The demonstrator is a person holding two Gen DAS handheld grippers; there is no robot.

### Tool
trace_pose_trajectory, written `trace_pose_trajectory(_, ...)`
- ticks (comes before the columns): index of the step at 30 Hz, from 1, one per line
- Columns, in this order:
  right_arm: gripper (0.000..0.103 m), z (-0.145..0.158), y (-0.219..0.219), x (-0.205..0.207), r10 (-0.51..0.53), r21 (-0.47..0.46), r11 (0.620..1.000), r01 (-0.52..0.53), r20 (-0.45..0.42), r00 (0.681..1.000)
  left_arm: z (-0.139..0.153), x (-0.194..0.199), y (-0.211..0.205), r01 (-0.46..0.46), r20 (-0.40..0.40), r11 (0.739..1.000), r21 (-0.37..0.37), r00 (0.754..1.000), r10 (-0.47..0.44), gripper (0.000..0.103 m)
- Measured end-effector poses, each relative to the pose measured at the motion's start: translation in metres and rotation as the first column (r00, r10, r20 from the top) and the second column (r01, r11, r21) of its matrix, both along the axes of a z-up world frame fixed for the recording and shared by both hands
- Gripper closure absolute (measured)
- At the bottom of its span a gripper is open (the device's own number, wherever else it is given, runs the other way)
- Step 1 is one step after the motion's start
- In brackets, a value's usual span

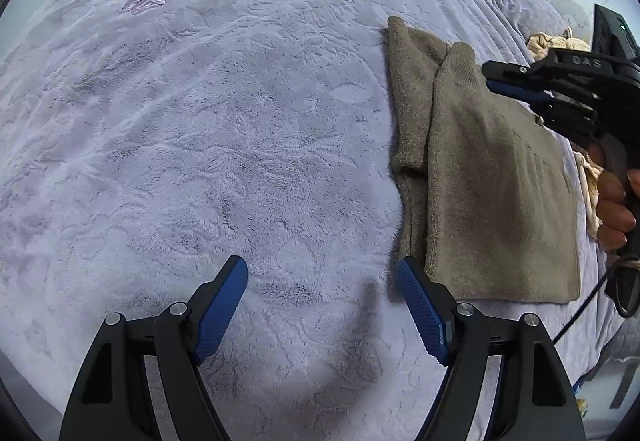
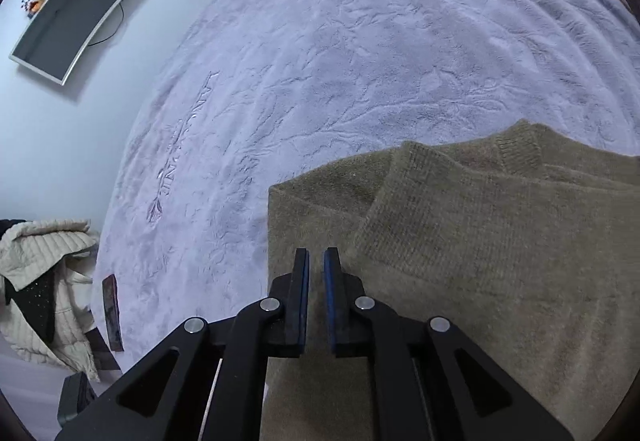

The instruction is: Fold small clothes

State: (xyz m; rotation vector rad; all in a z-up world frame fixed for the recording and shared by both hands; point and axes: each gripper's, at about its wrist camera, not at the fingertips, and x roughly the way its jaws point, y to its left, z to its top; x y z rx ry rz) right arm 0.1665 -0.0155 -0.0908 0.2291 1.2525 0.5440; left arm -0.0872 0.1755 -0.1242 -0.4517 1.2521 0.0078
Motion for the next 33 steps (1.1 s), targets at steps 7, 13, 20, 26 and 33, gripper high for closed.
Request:
trace_pose_trajectory(7,0.061,0.003,-0.056,-0.034,-0.103,0.063,0.992,0.106,-0.049,0.994,0.002,0.013,-0.023,0.028,-0.016,0.999,0.047,0.999,-0.028,0.025)
trace_pose_trajectory(13,0.061,-0.015,-0.111,-0.077,-0.172,0.096,0.978,0.187,-0.143,0.975,0.005,0.021,-0.036,0.020,-0.030,0.996,0.083,0.999,-0.017,0.025)
trace_pose_trajectory(20,0.058,-0.033,-0.160,-0.124,-0.236,0.101,0.960,0.262,-0.212,0.948,0.014,0.025,-0.047,0.039,-0.036,0.993,0.116,0.999,-0.035,0.025)
trace_pose_trajectory(26,0.058,-0.041,-0.192,-0.146,-0.278,0.123,0.941,0.315,-0.247,0.928,0.030,0.020,-0.054,0.069,-0.017,0.993,0.094,0.998,-0.068,0.025)
trace_pose_trajectory(33,0.050,-0.049,-0.211,-0.163,-0.296,0.173,0.921,0.349,-0.273,0.915,0.042,0.010,-0.066,0.086,0.031,0.996,0.026,0.996,-0.086,0.001)
